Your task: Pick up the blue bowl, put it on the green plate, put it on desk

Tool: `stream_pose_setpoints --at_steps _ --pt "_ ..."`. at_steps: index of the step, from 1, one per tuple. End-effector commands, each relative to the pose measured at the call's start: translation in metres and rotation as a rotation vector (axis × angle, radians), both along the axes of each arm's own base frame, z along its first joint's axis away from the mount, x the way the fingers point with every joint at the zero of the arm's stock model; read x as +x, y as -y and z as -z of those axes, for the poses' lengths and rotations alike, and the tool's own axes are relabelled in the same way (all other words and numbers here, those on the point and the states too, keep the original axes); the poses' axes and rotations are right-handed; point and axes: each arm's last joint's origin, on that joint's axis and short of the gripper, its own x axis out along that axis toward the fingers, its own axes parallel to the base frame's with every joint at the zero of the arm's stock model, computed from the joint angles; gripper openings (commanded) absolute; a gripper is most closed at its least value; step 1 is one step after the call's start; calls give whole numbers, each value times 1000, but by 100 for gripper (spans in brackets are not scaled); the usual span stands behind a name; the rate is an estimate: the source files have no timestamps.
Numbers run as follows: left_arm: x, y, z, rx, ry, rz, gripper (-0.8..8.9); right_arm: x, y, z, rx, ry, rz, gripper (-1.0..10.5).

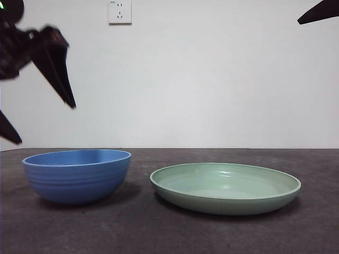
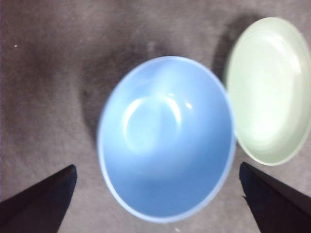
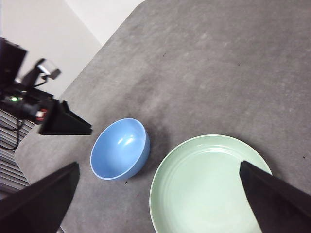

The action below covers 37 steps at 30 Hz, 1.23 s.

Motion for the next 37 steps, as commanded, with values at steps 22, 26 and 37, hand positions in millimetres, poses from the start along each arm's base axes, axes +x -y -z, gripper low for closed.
stream_pose_setpoints --at_steps 22,26,37 --pt "34 4 51 109 -91 2 337 1 -1 -3 -2 1 -9 555" --pt "35 5 55 111 -106 2 334 1 -1 -3 -2 1 -9 555" --pt "36 5 57 112 -110 3 27 0 -1 -3 -3 -6 -9 555"
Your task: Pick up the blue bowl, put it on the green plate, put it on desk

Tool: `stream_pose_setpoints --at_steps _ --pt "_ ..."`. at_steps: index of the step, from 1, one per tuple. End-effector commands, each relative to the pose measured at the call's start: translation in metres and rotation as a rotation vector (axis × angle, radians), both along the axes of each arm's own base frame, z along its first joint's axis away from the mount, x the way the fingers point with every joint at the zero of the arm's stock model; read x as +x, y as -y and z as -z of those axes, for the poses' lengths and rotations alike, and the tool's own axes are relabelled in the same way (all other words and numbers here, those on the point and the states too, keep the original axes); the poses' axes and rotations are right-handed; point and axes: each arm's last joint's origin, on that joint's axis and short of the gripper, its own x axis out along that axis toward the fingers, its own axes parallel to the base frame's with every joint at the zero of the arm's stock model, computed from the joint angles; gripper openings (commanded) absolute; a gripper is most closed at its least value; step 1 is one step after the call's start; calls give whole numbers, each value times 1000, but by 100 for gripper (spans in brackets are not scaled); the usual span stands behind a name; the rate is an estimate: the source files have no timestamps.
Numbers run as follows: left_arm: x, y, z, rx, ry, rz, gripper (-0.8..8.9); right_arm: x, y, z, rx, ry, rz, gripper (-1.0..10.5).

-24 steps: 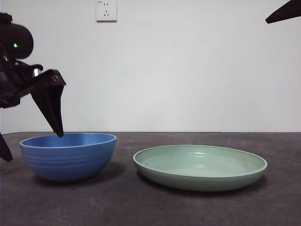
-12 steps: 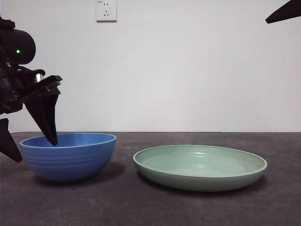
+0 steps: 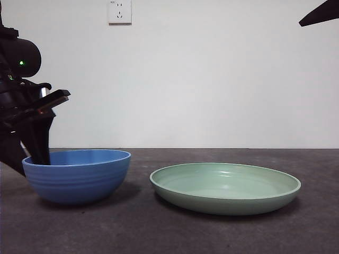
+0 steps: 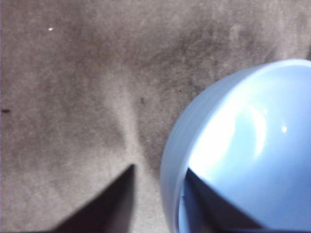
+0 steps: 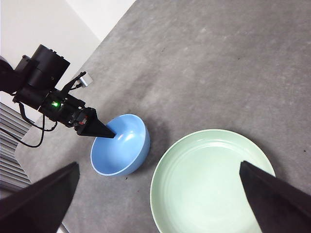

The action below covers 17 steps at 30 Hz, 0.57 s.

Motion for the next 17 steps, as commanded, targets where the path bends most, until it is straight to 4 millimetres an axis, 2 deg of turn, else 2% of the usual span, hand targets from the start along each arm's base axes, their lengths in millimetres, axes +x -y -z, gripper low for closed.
stream_pose_setpoints --at_steps 1,9,17 --pt "5 2 0 0 7 10 15 1 -1 -4 0 13 -10 555" --pt "10 2 -11 7 16 8 15 -5 0 -4 -7 -3 -9 555" --pt "16 14 -50 8 -3 34 15 -25 3 -13 -3 48 -10 554"
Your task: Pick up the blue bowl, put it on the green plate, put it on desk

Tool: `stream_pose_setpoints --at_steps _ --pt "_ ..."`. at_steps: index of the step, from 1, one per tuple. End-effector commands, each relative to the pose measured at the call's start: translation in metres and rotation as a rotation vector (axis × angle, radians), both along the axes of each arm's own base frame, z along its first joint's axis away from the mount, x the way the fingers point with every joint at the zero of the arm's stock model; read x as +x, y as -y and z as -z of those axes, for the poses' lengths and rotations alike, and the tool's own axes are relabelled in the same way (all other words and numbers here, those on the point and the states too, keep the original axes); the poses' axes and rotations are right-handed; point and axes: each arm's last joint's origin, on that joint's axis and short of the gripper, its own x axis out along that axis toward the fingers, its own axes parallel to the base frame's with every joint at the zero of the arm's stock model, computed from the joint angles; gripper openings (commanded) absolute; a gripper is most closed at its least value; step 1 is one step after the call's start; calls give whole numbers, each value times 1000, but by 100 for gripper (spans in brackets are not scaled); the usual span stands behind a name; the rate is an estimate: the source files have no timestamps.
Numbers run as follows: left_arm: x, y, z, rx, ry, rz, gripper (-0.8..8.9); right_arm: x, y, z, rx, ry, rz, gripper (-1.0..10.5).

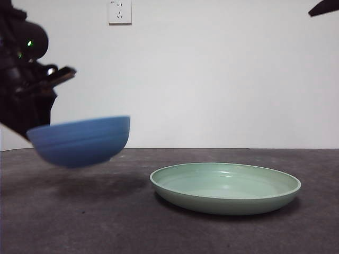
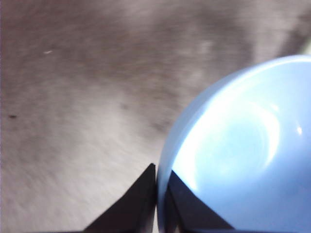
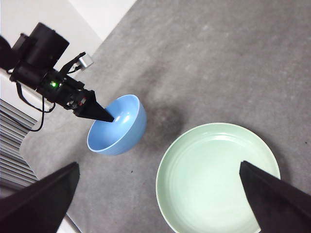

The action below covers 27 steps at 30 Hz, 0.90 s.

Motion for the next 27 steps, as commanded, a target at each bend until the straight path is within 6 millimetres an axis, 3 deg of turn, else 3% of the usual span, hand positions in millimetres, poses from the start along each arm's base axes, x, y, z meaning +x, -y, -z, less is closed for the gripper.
stream_pose_setpoints --at_steps 1,7,11,18,27 --pt "7 9 -16 -4 14 20 15 -7 0 -8 -2 46 -11 554" --pt "6 36 -50 -10 37 66 15 -24 3 -14 -1 84 -11 554" --pt "5 58 -61 -17 52 119 15 -32 4 -17 3 110 -11 554" --pt "15 107 -56 -11 22 212 15 -42 6 -19 3 121 -8 554" --pt "33 185 -30 82 -34 341 15 -56 10 -17 -89 105 51 554"
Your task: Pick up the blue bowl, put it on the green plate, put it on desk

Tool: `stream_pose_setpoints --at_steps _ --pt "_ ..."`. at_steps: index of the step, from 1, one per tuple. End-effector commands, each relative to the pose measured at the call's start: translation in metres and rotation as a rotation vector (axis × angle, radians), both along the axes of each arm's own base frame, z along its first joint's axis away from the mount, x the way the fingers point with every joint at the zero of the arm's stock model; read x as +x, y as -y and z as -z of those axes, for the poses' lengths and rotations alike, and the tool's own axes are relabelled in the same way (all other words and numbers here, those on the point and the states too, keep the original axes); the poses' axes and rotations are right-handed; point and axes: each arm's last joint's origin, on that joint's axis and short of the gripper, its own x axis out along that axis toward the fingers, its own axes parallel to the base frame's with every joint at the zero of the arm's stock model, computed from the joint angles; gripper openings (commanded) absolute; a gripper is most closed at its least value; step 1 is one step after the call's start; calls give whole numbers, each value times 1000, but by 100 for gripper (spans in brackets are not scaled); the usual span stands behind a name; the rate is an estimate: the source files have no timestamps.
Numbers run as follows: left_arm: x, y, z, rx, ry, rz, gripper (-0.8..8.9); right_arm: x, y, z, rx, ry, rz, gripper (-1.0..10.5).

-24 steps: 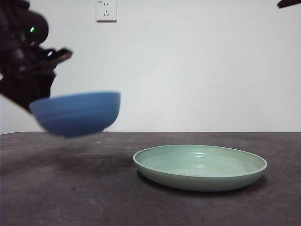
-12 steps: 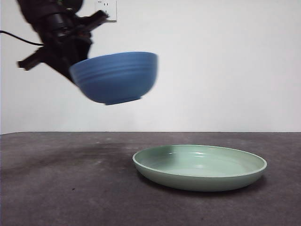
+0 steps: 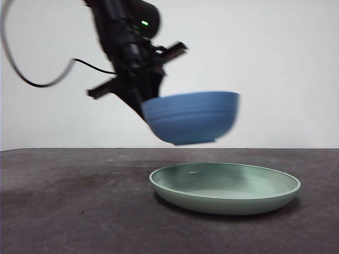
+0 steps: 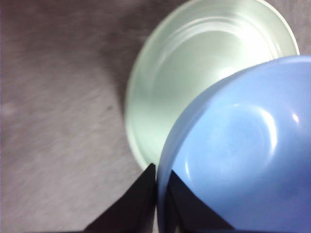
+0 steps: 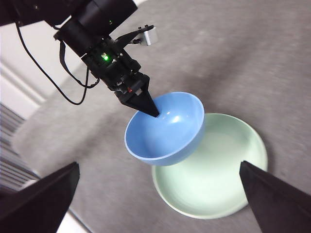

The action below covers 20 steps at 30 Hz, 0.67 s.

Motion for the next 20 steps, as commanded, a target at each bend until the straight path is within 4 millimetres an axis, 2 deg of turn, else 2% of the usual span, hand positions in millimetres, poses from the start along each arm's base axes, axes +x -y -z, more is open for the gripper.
stream_pose_setpoints --at_steps 1,4,9,16,20 --pt "6 28 9 29 -11 50 15 -4 1 -9 -45 46 20 554" --pt "7 48 18 93 4 91 15 -8 2 -10 -65 45 26 554" --pt "8 67 33 126 22 122 15 -11 3 -9 -77 41 30 554" --pt "11 71 39 122 38 137 15 -10 5 -7 -139 33 104 554" --pt "14 74 55 150 25 146 15 -10 5 -7 -139 34 104 554"
